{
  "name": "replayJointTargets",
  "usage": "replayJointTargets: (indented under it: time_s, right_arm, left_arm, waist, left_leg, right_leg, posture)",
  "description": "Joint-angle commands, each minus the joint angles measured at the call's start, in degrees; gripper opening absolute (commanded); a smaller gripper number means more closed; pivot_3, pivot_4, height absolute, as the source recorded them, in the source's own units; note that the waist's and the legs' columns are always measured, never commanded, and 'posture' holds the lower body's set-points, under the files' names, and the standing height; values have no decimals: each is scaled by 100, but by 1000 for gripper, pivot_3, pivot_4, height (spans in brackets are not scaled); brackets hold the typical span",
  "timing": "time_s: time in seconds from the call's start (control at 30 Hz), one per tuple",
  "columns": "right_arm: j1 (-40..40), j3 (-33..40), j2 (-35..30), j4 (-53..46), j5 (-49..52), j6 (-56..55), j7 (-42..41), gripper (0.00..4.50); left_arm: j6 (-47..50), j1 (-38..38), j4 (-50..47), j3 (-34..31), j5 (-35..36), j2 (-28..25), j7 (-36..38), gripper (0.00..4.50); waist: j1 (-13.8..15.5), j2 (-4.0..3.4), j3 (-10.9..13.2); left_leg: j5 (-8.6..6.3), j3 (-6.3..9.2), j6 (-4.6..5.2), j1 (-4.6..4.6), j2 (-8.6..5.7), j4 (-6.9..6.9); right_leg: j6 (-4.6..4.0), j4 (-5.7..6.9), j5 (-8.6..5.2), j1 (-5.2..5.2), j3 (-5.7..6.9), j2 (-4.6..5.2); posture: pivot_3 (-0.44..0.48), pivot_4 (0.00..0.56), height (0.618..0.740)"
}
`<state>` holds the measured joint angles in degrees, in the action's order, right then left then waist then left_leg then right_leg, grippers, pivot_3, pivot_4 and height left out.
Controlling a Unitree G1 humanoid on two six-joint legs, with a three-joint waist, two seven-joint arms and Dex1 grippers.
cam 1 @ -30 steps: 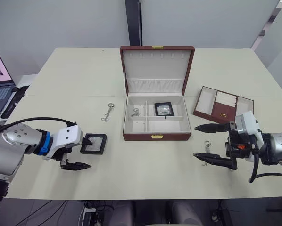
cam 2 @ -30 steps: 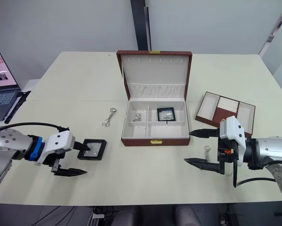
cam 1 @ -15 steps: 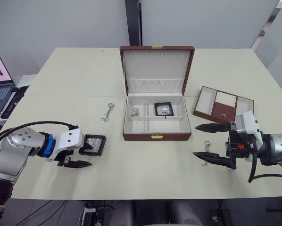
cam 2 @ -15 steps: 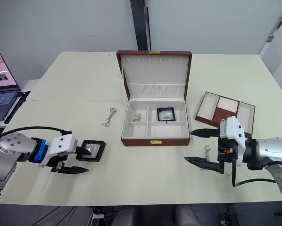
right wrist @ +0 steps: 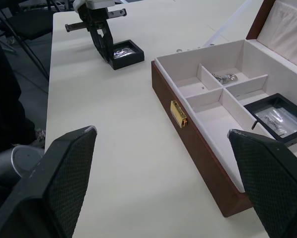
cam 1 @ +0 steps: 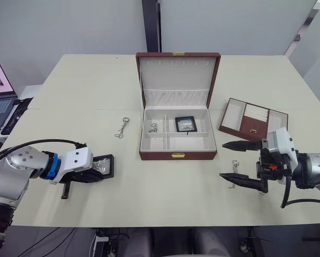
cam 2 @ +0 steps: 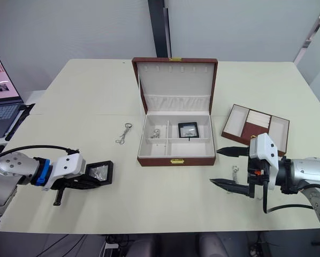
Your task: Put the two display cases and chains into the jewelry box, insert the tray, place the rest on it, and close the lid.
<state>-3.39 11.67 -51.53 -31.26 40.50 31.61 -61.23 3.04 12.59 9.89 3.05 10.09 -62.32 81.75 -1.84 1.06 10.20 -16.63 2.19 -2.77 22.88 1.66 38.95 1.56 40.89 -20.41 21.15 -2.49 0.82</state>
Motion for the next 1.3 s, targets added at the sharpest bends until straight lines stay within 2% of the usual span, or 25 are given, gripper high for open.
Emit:
replayJointTargets:
  time_s: [0.03,0.2,0.33,0.57,0.7,0.87,1.03,1.23,1.3]
  right_arm:
    - [14,154,-31,-111,64,-90,-24,4500]
    - [-39,278,-53,-161,255,19,-1,4500]
    - [-29,565,-116,-187,511,164,60,4500]
    - [93,1037,-135,-193,754,406,330,4500]
    - [227,1219,-112,-200,700,464,538,4500]
    - [339,1354,-22,-299,673,470,870,4500]
    - [507,1470,80,-479,687,484,1164,4500]
    - [704,1607,118,-666,734,519,1402,4500]
    - [749,1651,121,-710,760,524,1457,4500]
  left_arm:
    - [-54,34,119,12,-76,45,-21,6]
    - [-18,173,211,0,-58,56,21,6]
    - [563,449,-9,-99,77,-43,21,6]
    - [1920,1597,-799,57,397,-13,268,6]
    - [2753,2606,-1027,418,530,386,274,6]
    - [3149,3407,-955,948,469,969,298,6]
    - [3049,3823,-602,1385,315,1670,167,6]
    - [2750,4142,78,1641,70,2569,-177,6]
    - [2696,4176,201,1663,40,2721,-207,6]
  waist:
    - [0,0,0]
    - [3,0,0]
    - [3,0,0]
    - [14,5,1]
    - [22,6,2]
    - [4,6,2]
    - [-3,6,2]
    - [20,9,3]
    - [8,9,3]
  left_leg:
    - [0,-1,0,0,0,0]
    - [0,0,0,0,0,0]
    - [0,1,0,2,-1,0]
    - [0,4,0,6,-3,2]
    - [0,1,0,7,-7,5]
    - [0,2,0,7,-5,6]
    - [1,0,-1,5,-5,6]
    - [1,2,0,12,-6,11]
    - [1,2,0,11,-7,11]
  right_leg:
    - [0,0,0,0,0,0]
    - [0,0,0,0,1,0]
    - [0,1,0,0,2,-1]
    - [0,0,0,-1,5,-4]
    - [0,-2,0,-2,2,-4]
    - [0,0,0,-2,1,-9]
    - [0,1,0,-1,-7,-22]
    - [0,-2,0,-2,-6,-17]
    - [0,-1,0,-2,-7,-17]
  posture:
    - [0,150,740]
    - [0,150,740]
    - [0,150,740]
    - [0,150,740]
    - [0,150,740]
    - [0,150,740]
    - [0,150,740]
    - [0,150,740]
    - [0,150,740]
